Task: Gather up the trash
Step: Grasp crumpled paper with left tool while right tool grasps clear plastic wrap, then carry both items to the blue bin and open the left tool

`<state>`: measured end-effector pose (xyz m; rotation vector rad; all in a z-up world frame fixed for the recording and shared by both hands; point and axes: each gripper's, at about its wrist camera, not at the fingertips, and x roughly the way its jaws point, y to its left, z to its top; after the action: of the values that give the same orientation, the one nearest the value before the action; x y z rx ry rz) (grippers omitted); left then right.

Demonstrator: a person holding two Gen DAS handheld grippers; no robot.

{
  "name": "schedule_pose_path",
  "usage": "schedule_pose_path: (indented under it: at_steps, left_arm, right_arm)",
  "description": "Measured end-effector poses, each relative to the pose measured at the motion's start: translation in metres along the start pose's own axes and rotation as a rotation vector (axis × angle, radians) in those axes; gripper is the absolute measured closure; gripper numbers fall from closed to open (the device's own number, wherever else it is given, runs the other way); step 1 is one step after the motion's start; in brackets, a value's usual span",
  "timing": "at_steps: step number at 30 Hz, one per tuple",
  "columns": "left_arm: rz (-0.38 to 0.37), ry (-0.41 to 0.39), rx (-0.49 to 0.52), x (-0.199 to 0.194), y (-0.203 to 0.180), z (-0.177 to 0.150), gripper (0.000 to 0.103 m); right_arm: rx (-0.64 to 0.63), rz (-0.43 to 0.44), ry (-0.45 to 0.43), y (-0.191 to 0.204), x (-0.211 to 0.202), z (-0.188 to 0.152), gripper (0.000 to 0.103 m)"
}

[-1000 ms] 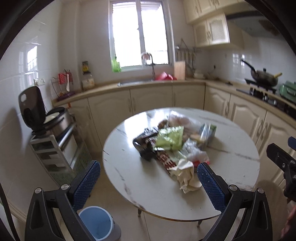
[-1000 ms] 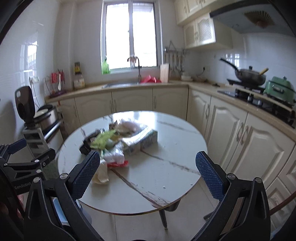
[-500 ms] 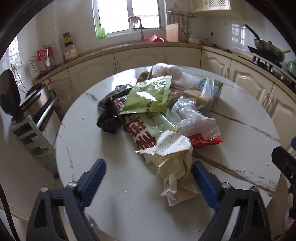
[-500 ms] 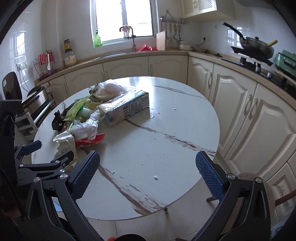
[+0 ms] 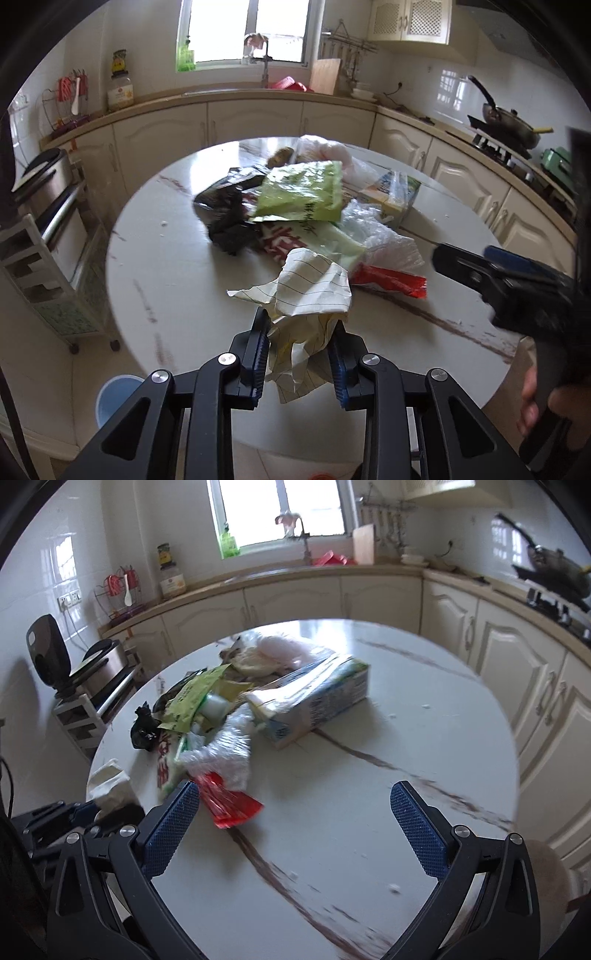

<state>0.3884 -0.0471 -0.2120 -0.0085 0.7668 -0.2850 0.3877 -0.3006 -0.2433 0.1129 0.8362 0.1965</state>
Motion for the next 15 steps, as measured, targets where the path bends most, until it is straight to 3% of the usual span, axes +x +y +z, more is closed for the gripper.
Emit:
schedule_pose_path:
  at_steps: [5,8,11,13,15]
  left_arm:
    - [0.028,-0.012,-0.010,-0.019,0.012,-0.010,0.077]
    - [0.032,-0.019,-0.014,-0.028,0.016,-0.013,0.077]
    - [0.034,-0.022,-0.013,-0.035,0.020,-0.016,0.077]
    - [0.028,-0.020,-0.019,-0.037,0.022,-0.015,0.077]
    - [0.026,-0.022,-0.027,-0.041,0.026,-0.015,0.077]
  right_arm:
    - [0.052,0.101,0.048,0.005,0.035,0.017,0.006]
    - [0.096,0.138,0.089,-0.001,0.053,0.024,0.022]
    - [0.109,0.193,0.119,-0.005,0.066,0.025,0.050]
    - [0.111,0.221,0.134,-0.006,0.071,0.023,0.080]
    - [0.093,0.223,0.123,-0.006,0.071,0.019,0.085]
